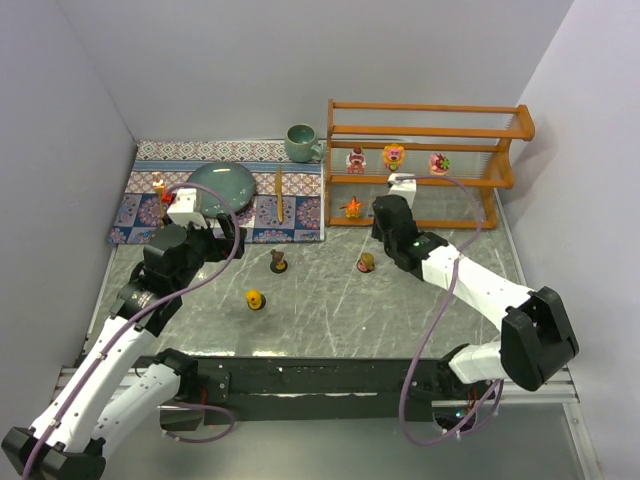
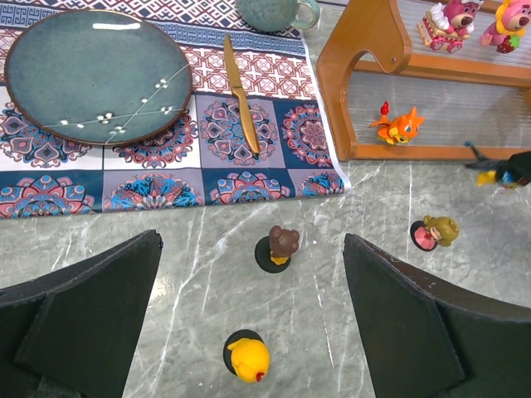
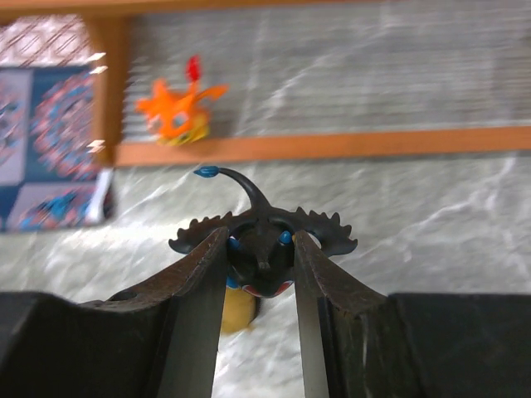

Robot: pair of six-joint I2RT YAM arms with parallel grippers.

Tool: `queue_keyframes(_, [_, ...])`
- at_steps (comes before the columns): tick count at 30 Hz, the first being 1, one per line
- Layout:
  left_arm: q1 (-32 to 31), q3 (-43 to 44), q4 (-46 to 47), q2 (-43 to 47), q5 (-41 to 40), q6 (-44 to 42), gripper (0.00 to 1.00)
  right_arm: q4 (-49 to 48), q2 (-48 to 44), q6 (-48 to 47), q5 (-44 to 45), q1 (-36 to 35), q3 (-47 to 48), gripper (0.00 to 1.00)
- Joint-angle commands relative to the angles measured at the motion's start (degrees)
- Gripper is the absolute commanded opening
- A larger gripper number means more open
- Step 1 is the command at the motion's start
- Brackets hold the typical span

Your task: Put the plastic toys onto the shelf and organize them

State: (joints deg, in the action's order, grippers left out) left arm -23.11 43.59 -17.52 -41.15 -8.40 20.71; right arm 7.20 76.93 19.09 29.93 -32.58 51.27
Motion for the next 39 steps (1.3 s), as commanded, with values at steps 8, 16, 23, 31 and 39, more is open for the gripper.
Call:
queue_keyframes(8, [0.3, 0.2, 0.6, -1.2, -0.1, 0.1, 0.97, -11.6, 6.4, -4.7, -1.6, 7.9, 3.1, 0.08])
queue_keyframes(16, [0.3, 0.1, 0.6, -2.2, -0.1, -0.1, 0.97, -14.4, 13.1, -5.7, -6.5, 11.6, 7.1, 0.08])
queue_keyframes(23, [0.3, 0.3, 0.5, -3.4, 0.8, -0.1, 0.97, -13.5, 18.5, -5.9, -8.2, 13.0, 11.6, 0.08])
queue_keyframes(31, [0.3, 0.3, 0.5, -3.9, 1.1, -0.1, 0.97, -10.9, 20.9, -2.8, -10.0, 13.6, 14.2, 0.08])
queue_keyframes(39, [0.3, 0.3, 0.6, -3.9, 1.2, -0.1, 0.97, -10.5, 21.8, -1.3, -10.2, 13.9, 14.3, 0.08])
